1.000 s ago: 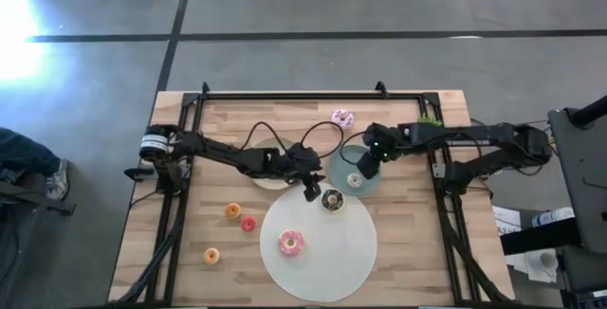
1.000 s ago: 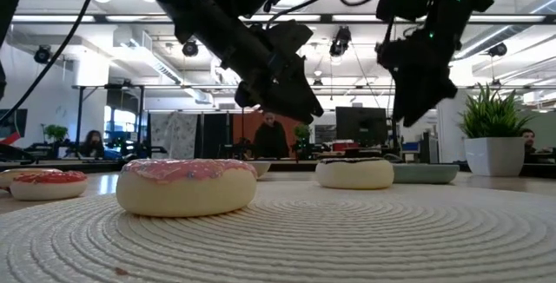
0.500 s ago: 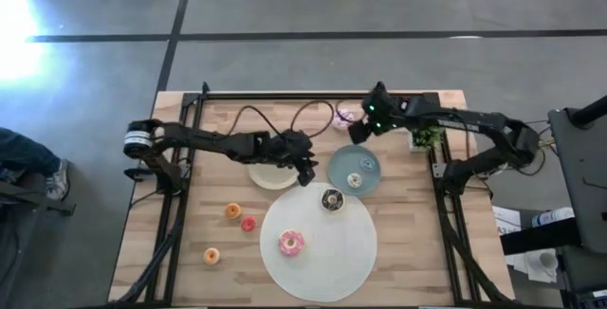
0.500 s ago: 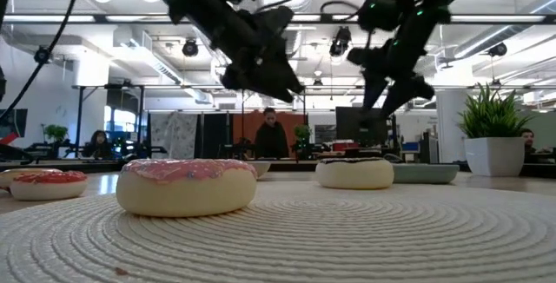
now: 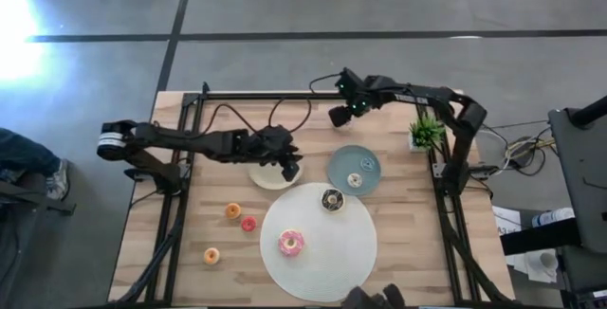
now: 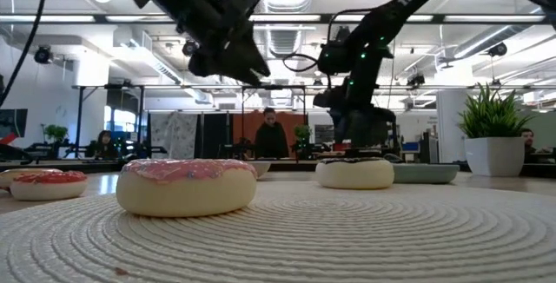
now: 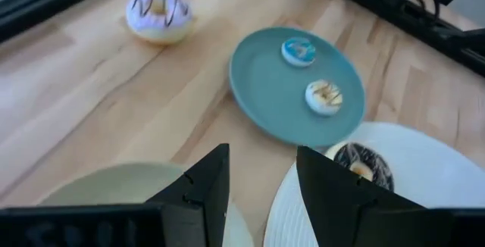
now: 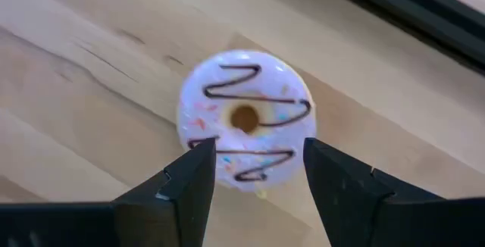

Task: Pick & Place donuts
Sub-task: Put the large purple donut on the light yellow plate

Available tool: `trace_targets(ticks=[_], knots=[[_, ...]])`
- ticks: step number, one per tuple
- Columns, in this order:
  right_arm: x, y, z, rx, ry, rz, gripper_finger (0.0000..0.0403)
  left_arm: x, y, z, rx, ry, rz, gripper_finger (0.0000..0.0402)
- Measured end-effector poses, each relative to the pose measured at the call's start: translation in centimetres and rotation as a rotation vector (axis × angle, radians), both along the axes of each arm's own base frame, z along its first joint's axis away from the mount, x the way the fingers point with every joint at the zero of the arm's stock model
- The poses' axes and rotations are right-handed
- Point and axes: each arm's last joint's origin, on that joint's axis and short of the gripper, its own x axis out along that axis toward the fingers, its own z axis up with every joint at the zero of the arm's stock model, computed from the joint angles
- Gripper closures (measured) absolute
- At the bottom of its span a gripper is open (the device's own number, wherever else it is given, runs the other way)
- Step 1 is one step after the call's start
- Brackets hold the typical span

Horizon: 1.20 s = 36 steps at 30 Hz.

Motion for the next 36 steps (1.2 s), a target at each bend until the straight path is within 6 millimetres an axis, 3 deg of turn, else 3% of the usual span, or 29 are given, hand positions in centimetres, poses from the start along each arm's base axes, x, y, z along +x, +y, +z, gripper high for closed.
trace_targets(ticks=[8, 15, 22, 31, 36], knots=[[0.8, 0.3, 1.9, -0.087, 0.026, 0.130, 0.0211, -2.4, -0.4, -1.9, -0.033, 0.028, 0.071, 0.0273], [-0.8, -1.8, -0.1, -0.006, 0.048, 0.037, 0.0211, -3.4, -0.4, -1.8, -0.047, 0.001, 0.088, 0.0273], [-0.3, -2.2, -2.0, 0.038, 0.067, 0.058, 0.0211, -3.4, -0.5, -1.6, -0.049, -0.002, 0.086, 0.0273], [-0.2, -1.2, 0.4, -0.068, 0.072, 0.104, 0.0211, -4.3, -0.8, -2.0, -0.065, 0.077, 0.090, 0.0273], [-1.1, -2.4, -0.6, -0.006, 0.076, 0.034, 0.0211, -4.3, -0.7, -1.9, -0.054, 0.075, 0.100, 0.0273]])
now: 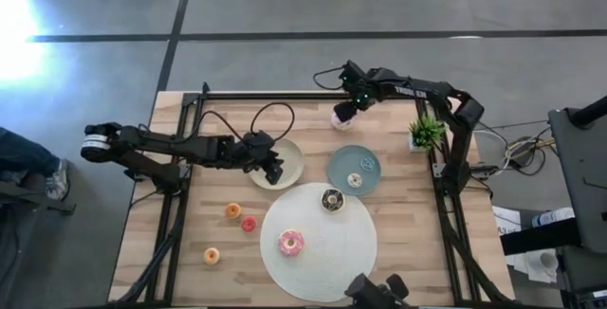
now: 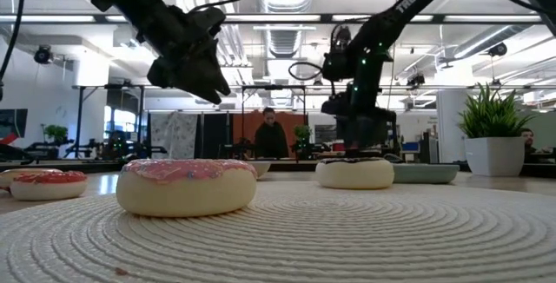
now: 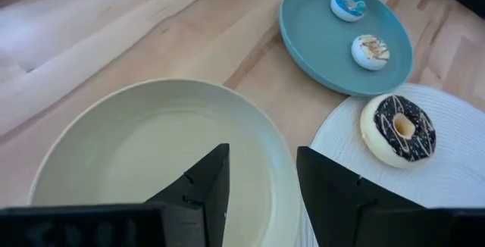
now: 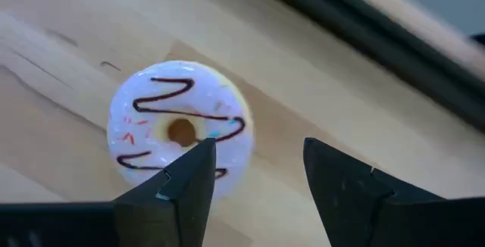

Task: Pick & Place donuts
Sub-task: Put the large purple donut on the light yellow plate

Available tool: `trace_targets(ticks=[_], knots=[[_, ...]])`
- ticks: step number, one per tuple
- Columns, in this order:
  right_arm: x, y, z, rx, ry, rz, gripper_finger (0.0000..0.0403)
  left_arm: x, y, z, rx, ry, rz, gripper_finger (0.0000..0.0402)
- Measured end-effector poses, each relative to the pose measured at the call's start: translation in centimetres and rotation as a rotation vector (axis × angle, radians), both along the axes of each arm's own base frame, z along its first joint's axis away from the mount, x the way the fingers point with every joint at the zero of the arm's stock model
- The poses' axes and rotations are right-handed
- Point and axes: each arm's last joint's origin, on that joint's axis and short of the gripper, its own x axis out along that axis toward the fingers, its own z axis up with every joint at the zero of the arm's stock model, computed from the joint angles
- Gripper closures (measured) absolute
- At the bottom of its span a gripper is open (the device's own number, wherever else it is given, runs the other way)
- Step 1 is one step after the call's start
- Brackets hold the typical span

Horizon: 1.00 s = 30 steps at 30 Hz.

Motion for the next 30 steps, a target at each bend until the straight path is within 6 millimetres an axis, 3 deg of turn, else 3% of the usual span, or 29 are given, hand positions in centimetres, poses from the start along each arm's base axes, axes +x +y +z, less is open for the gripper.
trace_targets(ticks=[19, 25, 30], knots=[[1.0, -0.5, -3.2, 0.070, -0.004, -0.014, 0.0217, 0.1, -0.2, 0.1, 0.010, -0.019, 0.036, 0.0273], [1.2, -0.7, -4.3, 0.144, -0.030, -0.013, 0.0271, 0.0, -0.2, 0.1, 0.012, -0.010, 0.035, 0.0273], [2.2, 0.0, -2.9, 0.120, -0.055, 0.045, 0.0350, -0.5, -0.7, 0.1, 0.011, 0.019, 0.019, 0.0273]])
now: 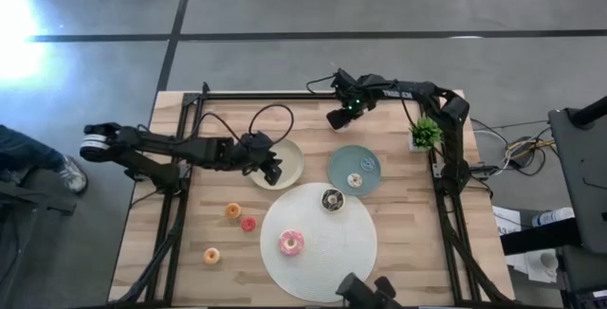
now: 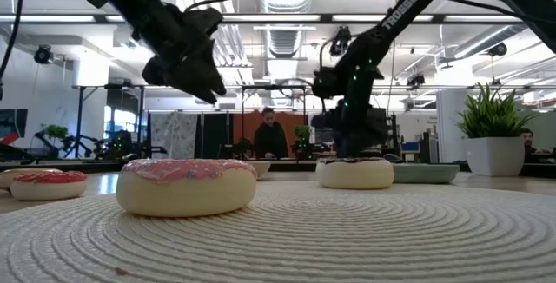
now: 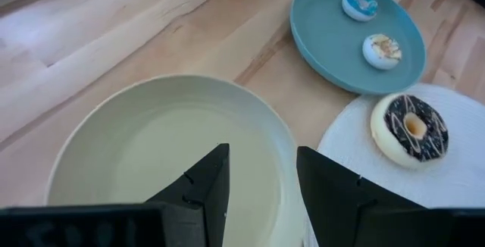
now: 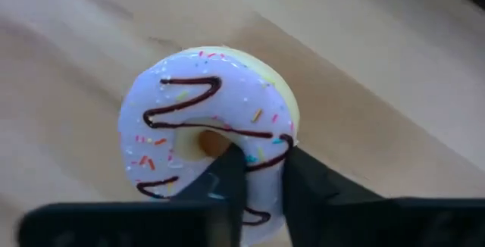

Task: Pick & Place donuts
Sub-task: Put the large purple donut on the light yellow plate

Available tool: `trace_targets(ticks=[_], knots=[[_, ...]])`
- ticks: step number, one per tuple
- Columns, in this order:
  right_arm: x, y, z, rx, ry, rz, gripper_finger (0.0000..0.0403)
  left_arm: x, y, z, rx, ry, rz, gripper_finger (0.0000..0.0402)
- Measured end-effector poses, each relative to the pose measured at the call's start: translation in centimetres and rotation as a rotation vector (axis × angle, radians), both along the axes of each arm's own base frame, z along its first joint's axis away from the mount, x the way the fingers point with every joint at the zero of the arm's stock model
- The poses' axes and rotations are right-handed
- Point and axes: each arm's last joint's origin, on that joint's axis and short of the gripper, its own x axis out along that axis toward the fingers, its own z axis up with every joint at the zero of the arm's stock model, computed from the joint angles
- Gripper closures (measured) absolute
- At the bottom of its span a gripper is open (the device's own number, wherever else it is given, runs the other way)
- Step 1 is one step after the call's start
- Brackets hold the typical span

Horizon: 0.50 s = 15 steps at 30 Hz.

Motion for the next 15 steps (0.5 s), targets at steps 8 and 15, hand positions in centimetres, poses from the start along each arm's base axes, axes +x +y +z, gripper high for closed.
trace_targets(ticks=[8, 15], knots=[[3.3, 3.2, 5.8, -0.028, -0.150, 0.142, 0.0376, -3.0, -2.3, 3.0, 0.113, -0.038, 0.077, 0.0273], [9.2, 10.2, 5.7, -0.028, -0.262, 0.278, 0.0375, -6.0, -3.3, 5.3, 0.148, -0.160, 0.124, 0.0273]])
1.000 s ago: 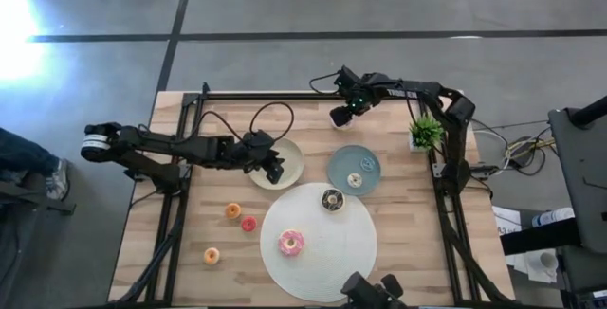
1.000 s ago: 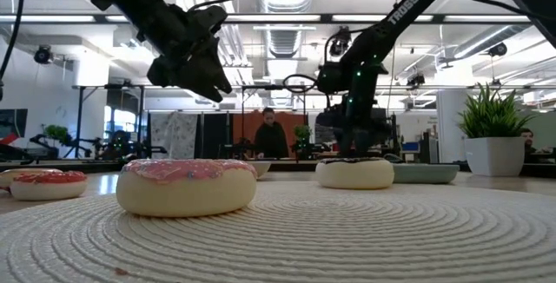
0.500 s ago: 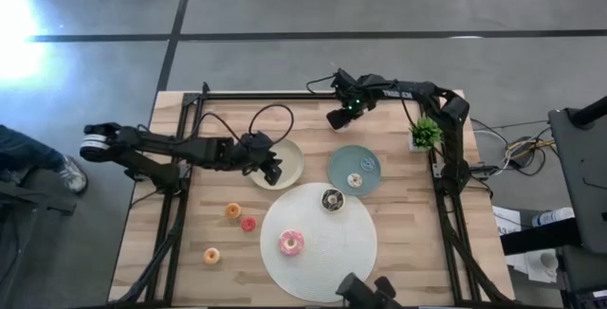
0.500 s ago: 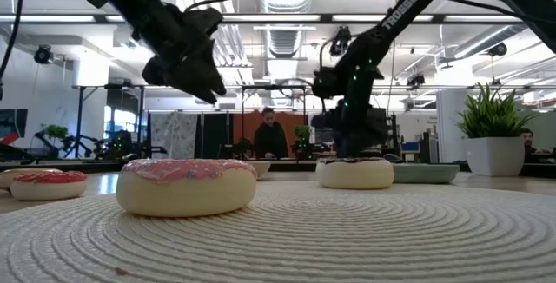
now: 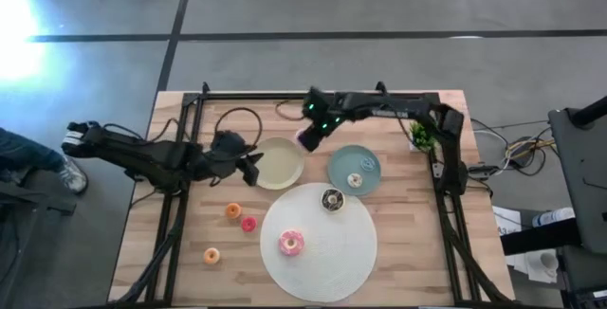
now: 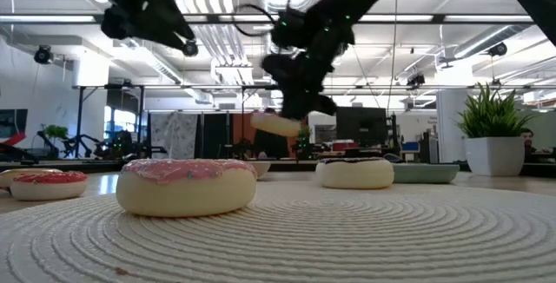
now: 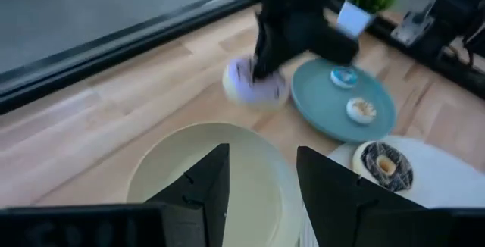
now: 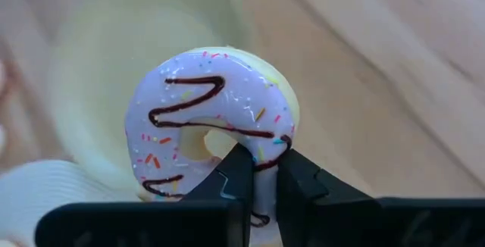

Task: Pick & Place donuts
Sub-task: Put the large purple donut on the light yellow plate, then put the large brown donut on the light yellow plate

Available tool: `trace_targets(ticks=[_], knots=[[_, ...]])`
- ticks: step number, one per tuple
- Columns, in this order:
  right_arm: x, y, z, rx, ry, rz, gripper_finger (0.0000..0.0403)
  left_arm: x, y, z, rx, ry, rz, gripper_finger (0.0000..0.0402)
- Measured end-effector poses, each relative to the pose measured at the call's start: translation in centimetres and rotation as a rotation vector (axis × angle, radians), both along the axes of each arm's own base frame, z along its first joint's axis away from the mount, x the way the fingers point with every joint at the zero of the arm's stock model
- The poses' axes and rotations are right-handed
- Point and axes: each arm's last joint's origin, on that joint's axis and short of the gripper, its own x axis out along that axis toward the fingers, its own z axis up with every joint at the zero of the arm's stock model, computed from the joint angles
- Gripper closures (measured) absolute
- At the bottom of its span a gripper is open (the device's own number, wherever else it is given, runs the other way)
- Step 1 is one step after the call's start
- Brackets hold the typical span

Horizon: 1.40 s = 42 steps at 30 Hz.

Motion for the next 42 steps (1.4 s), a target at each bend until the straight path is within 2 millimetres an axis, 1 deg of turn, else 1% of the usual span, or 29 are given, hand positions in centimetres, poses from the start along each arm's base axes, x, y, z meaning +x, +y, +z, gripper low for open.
trace_targets(ticks=[2, 4, 7, 9, 11, 14, 15, 17, 20, 23, 26, 28, 31, 35, 37, 39, 42], knots=[[1.3, 1.3, 0.1, 0.005, -0.025, 0.010, 0.0375, -0.6, 0.0, 0.2, -0.004, -0.004, 0.012, 0.0273], [2.4, 2.2, -0.2, 0.019, -0.032, 0.012, 0.0374, -1.0, 0.0, 0.2, -0.004, 0.008, 0.017, 0.0273], [3.7, 2.7, -1.8, 0.064, -0.008, 0.008, 0.0373, -1.4, -0.1, 0.0, -0.007, 0.027, 0.020, 0.0273], [4.7, 3.1, -2.9, 0.114, -0.005, 0.036, 0.0369, -1.4, -0.3, -0.1, -0.009, 0.034, 0.013, 0.0273], [5.6, 3.7, -3.6, 0.131, 0.002, 0.060, 0.0358, -1.4, -0.5, -0.1, -0.010, 0.037, 0.004, 0.0273], [6.7, 4.9, -4.2, 0.136, 0.010, 0.087, 0.0333, -1.5, -0.8, -0.2, -0.019, 0.035, -0.006, 0.0273], [7.0, 5.3, -4.3, 0.133, 0.019, 0.093, 0.0323, -1.5, -0.9, -0.2, -0.022, 0.036, -0.007, 0.0273], [7.4, 5.7, -3.8, 0.084, 0.034, 0.101, 0.0303, -1.6, -1.0, -0.3, -0.023, 0.049, -0.012, 0.0273], [7.5, 6.1, -3.1, -0.047, 0.108, 0.113, 0.0270, -1.9, -1.2, -0.5, -0.027, 0.070, -0.014, 0.0273], [7.6, 6.5, -3.2, -0.104, 0.162, 0.132, 0.0241, -2.0, -1.3, -0.9, -0.029, 0.087, -0.007, 0.0273], [7.9, 6.8, -3.0, -0.122, 0.137, 0.155, 0.0217, -1.8, -1.4, -2.3, -0.029, 0.073, -0.001, 0.0273], [7.9, 6.8, -2.7, -0.126, 0.130, 0.160, 0.0206, -1.6, -1.4, -4.0, -0.028, 0.069, -0.016, 0.0273], [7.7, 6.6, -2.7, -0.136, 0.142, 0.177, 0.0195, -1.6, -1.5, -7.1, -0.083, -0.010, -0.020, 0.0273], [7.5, 6.7, -2.4, -0.141, 0.153, 0.197, 0.0191, -1.5, -1.4, -9.7, -0.166, -0.248, -0.025, 0.0273], [7.3, 6.8, -2.1, -0.144, 0.161, 0.210, 0.0191, -1.6, -1.4, -10.6, -0.194, -0.322, -0.031, 0.0273], [6.8, 7.1, -1.5, -0.156, 0.188, 0.254, 0.0191, -1.8, -1.3, -11.0, -0.215, -0.353, -0.026, 0.0273], [5.4, 8.3, 0.6, -0.205, 0.226, 0.396, 0.0191, -1.9, -1.3, -11.0, -0.222, -0.351, -0.025, 0.0273]])
